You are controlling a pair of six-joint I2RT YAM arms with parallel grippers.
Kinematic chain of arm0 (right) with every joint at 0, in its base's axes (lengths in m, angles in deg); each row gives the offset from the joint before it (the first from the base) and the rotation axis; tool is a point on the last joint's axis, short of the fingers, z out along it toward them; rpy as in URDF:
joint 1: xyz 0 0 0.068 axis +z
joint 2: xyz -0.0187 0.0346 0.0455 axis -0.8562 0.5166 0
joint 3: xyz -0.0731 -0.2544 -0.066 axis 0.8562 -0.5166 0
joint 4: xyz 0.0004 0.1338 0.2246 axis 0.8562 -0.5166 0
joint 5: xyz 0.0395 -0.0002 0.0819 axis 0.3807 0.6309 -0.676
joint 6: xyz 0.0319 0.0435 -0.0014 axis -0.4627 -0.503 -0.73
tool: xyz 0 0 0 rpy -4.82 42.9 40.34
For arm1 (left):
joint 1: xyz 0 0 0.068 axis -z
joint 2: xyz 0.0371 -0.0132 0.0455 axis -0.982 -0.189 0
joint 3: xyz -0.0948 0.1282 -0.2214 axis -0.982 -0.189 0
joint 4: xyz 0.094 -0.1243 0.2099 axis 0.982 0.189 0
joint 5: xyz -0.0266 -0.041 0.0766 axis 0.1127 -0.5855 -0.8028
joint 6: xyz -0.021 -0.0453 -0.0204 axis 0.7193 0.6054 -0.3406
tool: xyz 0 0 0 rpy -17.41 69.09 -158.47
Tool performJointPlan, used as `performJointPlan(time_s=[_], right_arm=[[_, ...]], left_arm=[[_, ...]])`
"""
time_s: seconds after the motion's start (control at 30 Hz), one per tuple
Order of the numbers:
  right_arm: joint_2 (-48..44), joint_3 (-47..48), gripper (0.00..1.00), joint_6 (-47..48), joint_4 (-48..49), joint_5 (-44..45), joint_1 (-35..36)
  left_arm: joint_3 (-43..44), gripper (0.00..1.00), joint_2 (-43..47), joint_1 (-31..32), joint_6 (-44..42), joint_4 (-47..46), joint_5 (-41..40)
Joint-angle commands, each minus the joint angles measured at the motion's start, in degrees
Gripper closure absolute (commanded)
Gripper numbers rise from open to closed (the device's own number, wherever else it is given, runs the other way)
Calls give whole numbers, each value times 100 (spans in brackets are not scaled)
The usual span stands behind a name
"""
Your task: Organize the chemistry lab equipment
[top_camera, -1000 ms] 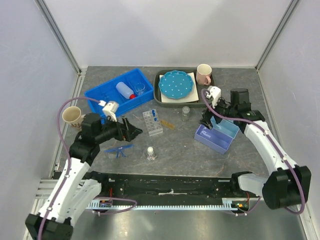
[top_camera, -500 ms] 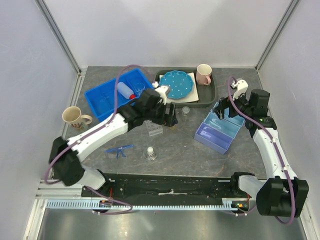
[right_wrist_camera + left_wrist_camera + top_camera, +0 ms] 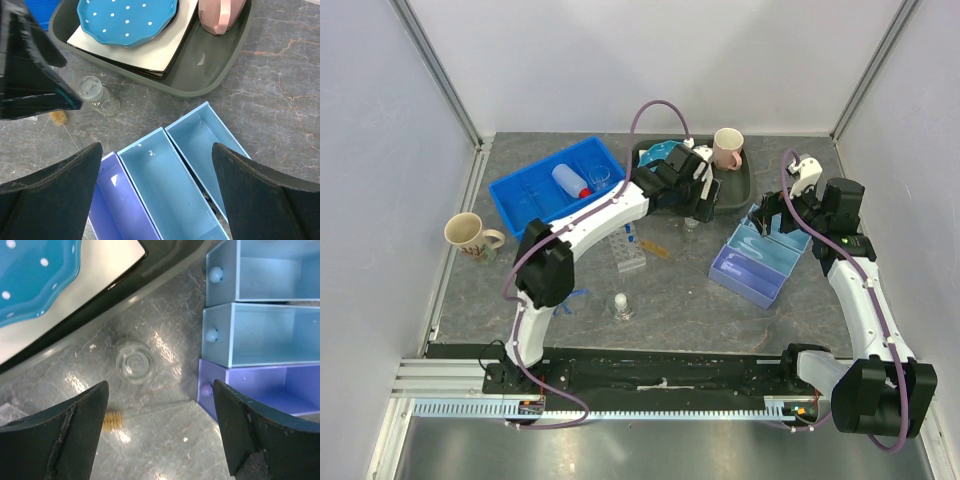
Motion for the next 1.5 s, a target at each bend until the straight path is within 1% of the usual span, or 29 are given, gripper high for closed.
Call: performJointPlan(time_s=[0.0,0.1,0.17,0.4,0.5,0.53,0.73,1.1,1.17,1.3,1.33,1.4,1.43,1.47], right_arm=[[-103,118,2,-29,204,-13,-24],[-68,118,2,-29,204,-13,-24],[-50,126,2,-29,213,-13,-24],[-6,118,2,-3,204,-4,-15],[21,118,2,6,204,22,-24],[21,118,2,-3,204,13,-24],[47,118,2,6,204,13,-32],[73,118,2,23,204,5,-33],[82,109,2,23,204,-4,-32],[91,109,2,41,195,5,-24],[100,109,2,41,204,5,-24],[117,109,2,41,195,13,-24],[117,109,2,50,195,13,-24],[126,100,2,41,195,13,-24]], left_arm=[[874,9,-537,34,-426,554,-114],[1200,9,-854,43,-488,748,-211],[1349,9,-1038,52,-532,854,-482],[1473,9,-1363,61,-558,960,-580],[1543,14,-1495,61,-576,960,-528],[1587,17,-1531,61,-576,960,-501],[1622,21,-1724,61,-549,969,-501],[1877,28,-2023,113,-532,1127,-817],[1895,32,-2032,113,-541,1136,-818],[1912,46,-2032,122,-558,1144,-791],[1912,54,-2015,122,-541,1144,-791],[1895,64,-1997,113,-532,1144,-765],[1869,70,-1945,131,-532,1153,-756],[1860,71,-1892,131,-523,1144,-739]])
